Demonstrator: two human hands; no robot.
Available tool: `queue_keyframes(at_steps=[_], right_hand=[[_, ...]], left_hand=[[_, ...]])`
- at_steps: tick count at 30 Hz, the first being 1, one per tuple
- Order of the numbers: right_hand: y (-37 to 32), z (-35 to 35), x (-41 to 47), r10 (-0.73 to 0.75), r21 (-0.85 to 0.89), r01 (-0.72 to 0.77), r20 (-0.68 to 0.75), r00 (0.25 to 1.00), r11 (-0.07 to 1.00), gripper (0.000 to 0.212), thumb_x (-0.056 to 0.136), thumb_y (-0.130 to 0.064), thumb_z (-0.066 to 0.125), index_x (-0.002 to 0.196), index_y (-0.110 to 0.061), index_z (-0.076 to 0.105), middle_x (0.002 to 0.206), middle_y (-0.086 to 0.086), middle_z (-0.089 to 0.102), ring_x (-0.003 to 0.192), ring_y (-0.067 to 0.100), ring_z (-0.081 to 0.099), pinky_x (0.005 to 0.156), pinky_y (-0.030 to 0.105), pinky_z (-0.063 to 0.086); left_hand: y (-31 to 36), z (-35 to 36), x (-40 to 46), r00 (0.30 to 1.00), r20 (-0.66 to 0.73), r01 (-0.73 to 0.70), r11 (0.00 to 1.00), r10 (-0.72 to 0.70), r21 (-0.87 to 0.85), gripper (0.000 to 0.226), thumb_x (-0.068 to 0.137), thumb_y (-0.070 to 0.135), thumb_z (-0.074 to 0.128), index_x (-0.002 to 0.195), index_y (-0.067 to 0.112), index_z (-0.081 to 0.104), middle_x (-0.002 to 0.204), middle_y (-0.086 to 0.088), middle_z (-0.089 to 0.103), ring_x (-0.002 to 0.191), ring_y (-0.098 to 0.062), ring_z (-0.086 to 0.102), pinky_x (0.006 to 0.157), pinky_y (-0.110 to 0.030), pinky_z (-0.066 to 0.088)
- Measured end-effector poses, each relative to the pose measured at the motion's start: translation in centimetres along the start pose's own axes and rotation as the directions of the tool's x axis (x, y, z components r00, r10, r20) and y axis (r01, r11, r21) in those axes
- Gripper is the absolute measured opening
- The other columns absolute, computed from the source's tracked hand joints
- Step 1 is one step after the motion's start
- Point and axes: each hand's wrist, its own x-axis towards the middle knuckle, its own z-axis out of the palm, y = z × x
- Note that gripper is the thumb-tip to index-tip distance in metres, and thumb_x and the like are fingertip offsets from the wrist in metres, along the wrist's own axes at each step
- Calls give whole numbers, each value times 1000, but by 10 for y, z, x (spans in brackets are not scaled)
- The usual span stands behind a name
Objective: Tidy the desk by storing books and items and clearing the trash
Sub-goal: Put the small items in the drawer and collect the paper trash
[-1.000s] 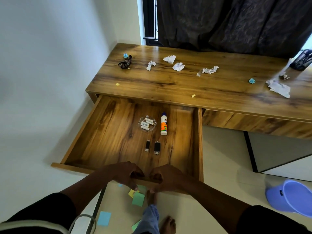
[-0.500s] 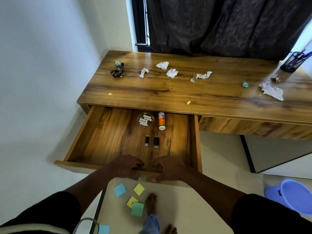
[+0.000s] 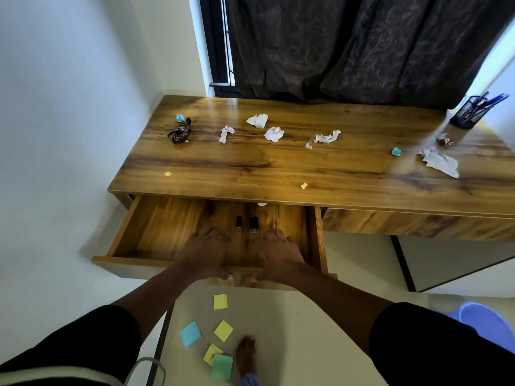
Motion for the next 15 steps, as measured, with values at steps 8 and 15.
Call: queue_keyframes(at_steps=[8,15], right_hand=[[15,-14,34,-35,-138,16,-136,990,990,122,53,-77,82,152,-36,23,154,9,25,143,35,25,115,56,30],[28,-21,75,37,-193,-37,-4,999,980,160,49,-84,80,158,-27,-22,164,22,-26,151,48,-23,122,65,-2]], left_hand=[[-17,-7,34,996,-91,-11,996,18,84,155,44,92,69,164,19,2,171,-9,1,157,-36,0,121,-61,21],[-25,-15,71,1000,-21,-4,995,6,100,163,43,95,66,162,14,-11,170,-11,-16,155,-35,-17,123,-64,9]])
